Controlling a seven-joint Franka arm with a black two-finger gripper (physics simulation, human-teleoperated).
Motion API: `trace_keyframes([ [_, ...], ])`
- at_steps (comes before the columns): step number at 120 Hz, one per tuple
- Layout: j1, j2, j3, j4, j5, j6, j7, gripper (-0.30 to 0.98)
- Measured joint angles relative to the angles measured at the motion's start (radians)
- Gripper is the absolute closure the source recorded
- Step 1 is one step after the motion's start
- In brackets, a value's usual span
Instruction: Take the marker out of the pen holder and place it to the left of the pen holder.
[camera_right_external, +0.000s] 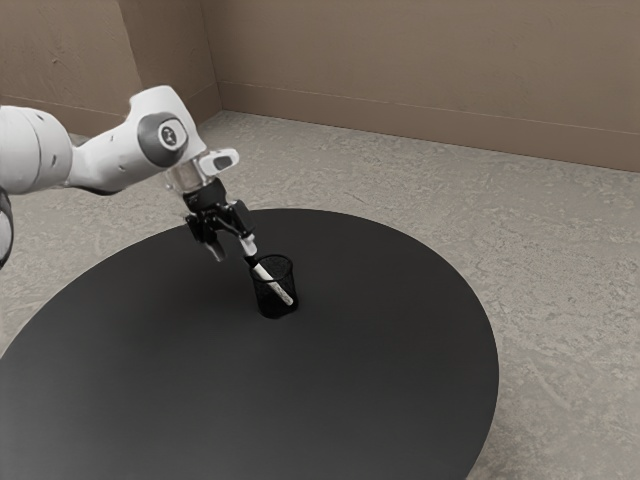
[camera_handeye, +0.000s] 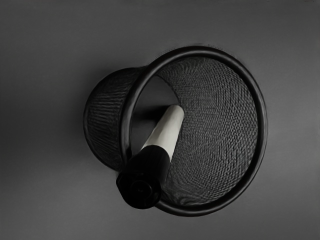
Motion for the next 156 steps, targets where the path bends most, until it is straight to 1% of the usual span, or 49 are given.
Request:
trace_keyframes([
  [20, -0.002, 0.038, -0.009, 0.038, -0.018, 0.002, 0.015, 0.04],
  [64, -0.004, 0.093, -0.017, 0.072, -0.022, 0.002, 0.036, 0.06],
  [73, -0.004, 0.094, -0.019, 0.073, -0.022, 0.003, 0.039, 0.14],
  [91, -0.004, 0.098, -0.021, 0.078, -0.021, 0.007, 0.042, 0.44],
  [100, -0.003, 0.098, -0.022, 0.083, -0.020, 0.008, 0.041, 0.47],
  [126, -0.003, 0.096, -0.026, 0.085, -0.017, 0.011, 0.037, 0.52],
  [134, -0.004, 0.092, -0.026, 0.085, -0.017, 0.010, 0.036, 0.52],
  [137, -0.005, 0.090, -0.026, 0.085, -0.018, 0.010, 0.036, 0.50],
  [141, -0.006, 0.088, -0.026, 0.085, -0.019, 0.010, 0.037, 0.62],
  [145, -0.006, 0.087, -0.027, 0.085, -0.018, 0.010, 0.038, 0.69],
  [150, -0.007, 0.082, -0.028, 0.085, -0.015, 0.011, 0.037, 0.73],
  [156, -0.008, 0.079, -0.029, 0.085, -0.011, 0.012, 0.036, 0.75],
])
